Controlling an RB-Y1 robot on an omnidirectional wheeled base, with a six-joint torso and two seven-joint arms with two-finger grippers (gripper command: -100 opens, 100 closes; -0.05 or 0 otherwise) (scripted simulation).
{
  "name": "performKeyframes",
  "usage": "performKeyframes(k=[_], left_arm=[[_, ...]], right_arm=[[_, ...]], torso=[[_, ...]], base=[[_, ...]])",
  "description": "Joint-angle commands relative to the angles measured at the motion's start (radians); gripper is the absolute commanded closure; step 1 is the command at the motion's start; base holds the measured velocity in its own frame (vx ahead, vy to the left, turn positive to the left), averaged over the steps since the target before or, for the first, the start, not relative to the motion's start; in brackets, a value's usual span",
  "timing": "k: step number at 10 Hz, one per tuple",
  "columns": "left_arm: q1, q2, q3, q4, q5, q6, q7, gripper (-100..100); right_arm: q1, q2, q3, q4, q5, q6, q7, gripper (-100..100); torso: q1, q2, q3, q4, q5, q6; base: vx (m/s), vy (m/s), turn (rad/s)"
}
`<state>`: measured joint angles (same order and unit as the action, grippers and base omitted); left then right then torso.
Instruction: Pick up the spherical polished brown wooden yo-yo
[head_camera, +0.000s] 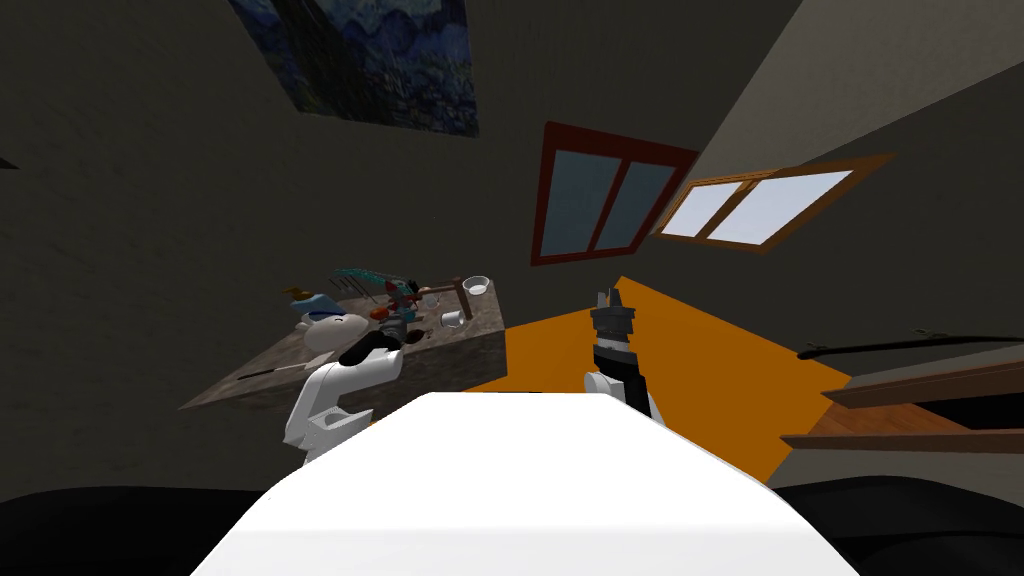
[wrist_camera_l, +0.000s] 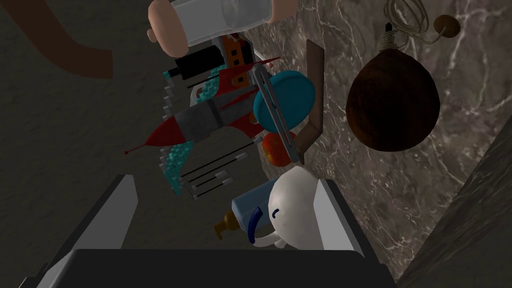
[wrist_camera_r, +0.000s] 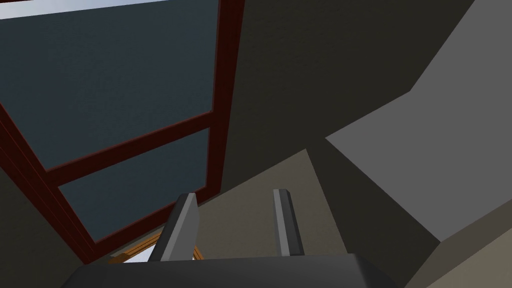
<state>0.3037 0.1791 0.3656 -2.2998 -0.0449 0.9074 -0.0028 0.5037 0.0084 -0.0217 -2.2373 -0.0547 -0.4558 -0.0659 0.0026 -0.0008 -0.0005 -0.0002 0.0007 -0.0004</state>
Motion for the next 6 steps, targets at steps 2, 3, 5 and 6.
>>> performKeyframes(k=[2,3,5,6], left_arm=[[-0.012,0.000,0.008,0.008,0.005,0.071,0.005,-100],[-0.012,0.000,0.008,0.008,0.005,0.094,0.005,-100],[-0.024,-0.003,0.011,0.013,0.006,0.152,0.009,-100],[-0.024,-0.003,0.011,0.013,0.006,0.159,0.009,-100]], right_arm=[[0.000,0.000,0.000,0.000,0.000,0.000,0.000,0],[0.000,0.000,0.000,0.000,0.000,0.000,0.000,0],[0.000,0.000,0.000,0.000,0.000,0.000,0.000,0],[0.000,0.000,0.000,0.000,0.000,0.000,0.000,0]], torso=[[-0.001,0.000,0.000,0.000,0.000,0.000],[-0.001,0.000,0.000,0.000,0.000,0.000],[0.000,0.000,0.000,0.000,0.000,0.000],[0.000,0.000,0.000,0.000,0.000,0.000]], base=[[0.006,0.023,-0.024],[0.009,0.035,-0.033],[0.015,0.042,-0.046],[0.006,0.019,0.004]])
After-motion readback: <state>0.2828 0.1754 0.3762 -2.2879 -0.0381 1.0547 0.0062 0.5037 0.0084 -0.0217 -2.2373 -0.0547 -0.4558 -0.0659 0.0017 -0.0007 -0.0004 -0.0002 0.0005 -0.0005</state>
